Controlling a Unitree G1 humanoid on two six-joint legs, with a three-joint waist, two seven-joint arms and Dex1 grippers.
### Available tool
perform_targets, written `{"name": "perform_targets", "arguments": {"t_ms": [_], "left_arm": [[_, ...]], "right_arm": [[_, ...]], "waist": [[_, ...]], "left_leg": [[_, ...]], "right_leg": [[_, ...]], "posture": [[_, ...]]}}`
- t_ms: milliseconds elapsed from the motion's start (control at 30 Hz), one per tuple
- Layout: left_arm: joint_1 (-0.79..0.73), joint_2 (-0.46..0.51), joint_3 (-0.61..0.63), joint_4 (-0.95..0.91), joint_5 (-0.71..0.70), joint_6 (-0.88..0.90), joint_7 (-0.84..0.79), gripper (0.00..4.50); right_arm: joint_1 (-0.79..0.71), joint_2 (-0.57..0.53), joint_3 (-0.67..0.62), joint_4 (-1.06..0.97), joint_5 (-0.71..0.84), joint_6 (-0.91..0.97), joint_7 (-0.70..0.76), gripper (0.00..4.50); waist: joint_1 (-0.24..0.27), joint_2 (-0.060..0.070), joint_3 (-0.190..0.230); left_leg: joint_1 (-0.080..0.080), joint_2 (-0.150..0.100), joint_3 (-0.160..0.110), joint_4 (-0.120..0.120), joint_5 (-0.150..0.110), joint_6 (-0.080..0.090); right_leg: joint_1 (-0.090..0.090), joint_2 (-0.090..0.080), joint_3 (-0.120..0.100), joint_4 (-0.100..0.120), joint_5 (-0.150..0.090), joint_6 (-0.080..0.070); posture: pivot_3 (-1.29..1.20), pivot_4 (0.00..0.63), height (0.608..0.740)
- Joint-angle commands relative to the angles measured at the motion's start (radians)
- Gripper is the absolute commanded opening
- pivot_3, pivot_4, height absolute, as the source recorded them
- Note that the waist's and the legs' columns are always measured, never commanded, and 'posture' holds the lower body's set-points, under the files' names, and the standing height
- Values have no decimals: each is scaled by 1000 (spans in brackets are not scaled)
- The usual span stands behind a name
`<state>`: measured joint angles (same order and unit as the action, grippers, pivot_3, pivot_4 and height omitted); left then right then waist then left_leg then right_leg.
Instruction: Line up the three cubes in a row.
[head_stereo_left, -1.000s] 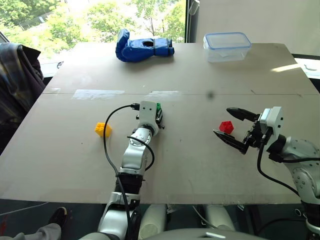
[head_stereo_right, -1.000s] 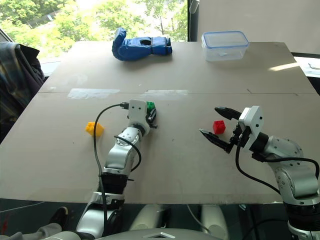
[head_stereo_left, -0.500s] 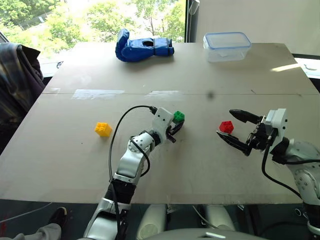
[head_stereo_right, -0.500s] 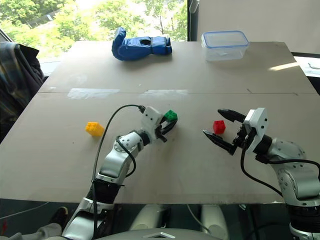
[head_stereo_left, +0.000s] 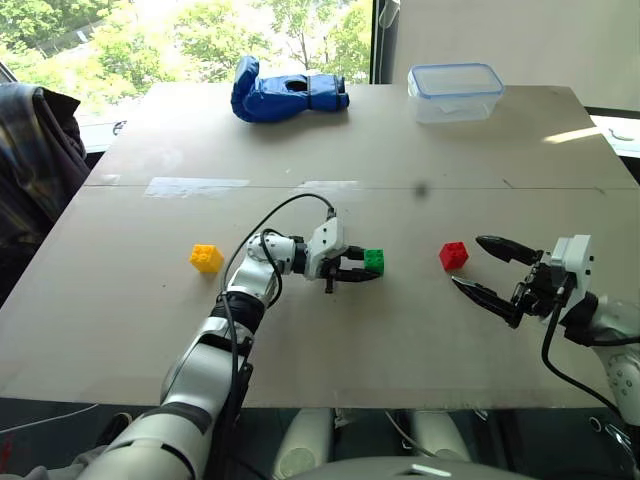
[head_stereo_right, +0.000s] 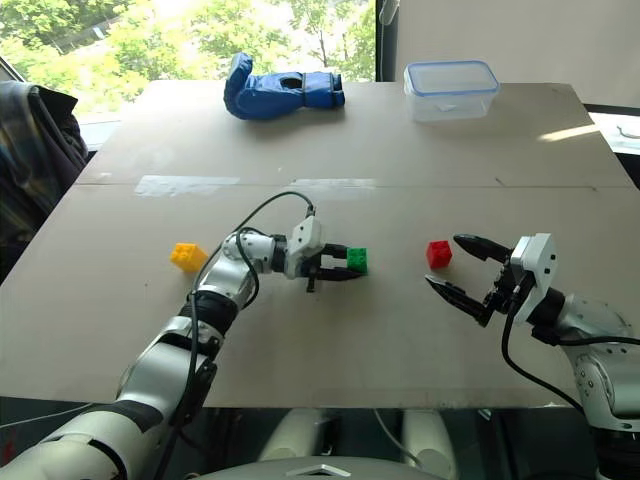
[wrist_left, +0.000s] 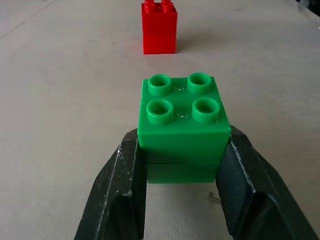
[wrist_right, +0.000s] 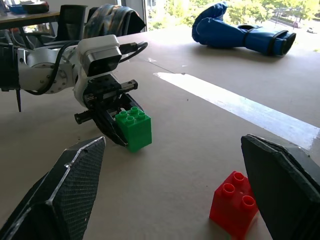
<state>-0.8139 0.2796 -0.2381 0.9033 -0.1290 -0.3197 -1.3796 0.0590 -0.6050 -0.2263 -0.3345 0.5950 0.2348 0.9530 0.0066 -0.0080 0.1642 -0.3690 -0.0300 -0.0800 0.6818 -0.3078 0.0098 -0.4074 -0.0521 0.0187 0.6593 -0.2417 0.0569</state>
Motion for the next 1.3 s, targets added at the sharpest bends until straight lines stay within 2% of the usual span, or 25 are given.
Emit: {"name": "perform_targets", "arguments": {"t_ms": [33,133,333,733,1300], "left_arm": [[-53,-40,-10,91,47,-85,-2,1268],[-82,-74,-19,124,80,-111,10,1268],[-110,-99,5,188,114,-120,90,1268],[-111,-106,16,216,152,-111,167,1268],[-136,-103,27,279,165,-84,154,1268]], "right_arm": [[47,-19,-64,-38,9,-31,7,4500],[117,-32,-107,-53,16,-48,23,4500],[161,-28,-131,-55,27,-74,43,4500],[124,-14,-100,-50,19,-80,23,4500],[98,-14,-64,-61,20,-73,10,4500]], "waist": [[0,0,0],[-3,0,0],[-21,-1,0],[-20,-1,0],[-21,-1,0]], "left_leg": [[-1,0,0,1,0,0],[-1,0,-1,1,-1,1],[1,0,-3,3,-1,1],[3,0,-3,3,-1,1],[6,0,-3,3,-1,1]], "right_leg": [[0,0,0,0,0,0],[0,0,0,0,0,0],[0,0,1,2,0,1],[3,0,1,3,0,1],[4,1,1,3,0,1]], "posture": [[0,150,740],[0,150,740],[0,150,740],[0,150,740],[0,150,740]]}}
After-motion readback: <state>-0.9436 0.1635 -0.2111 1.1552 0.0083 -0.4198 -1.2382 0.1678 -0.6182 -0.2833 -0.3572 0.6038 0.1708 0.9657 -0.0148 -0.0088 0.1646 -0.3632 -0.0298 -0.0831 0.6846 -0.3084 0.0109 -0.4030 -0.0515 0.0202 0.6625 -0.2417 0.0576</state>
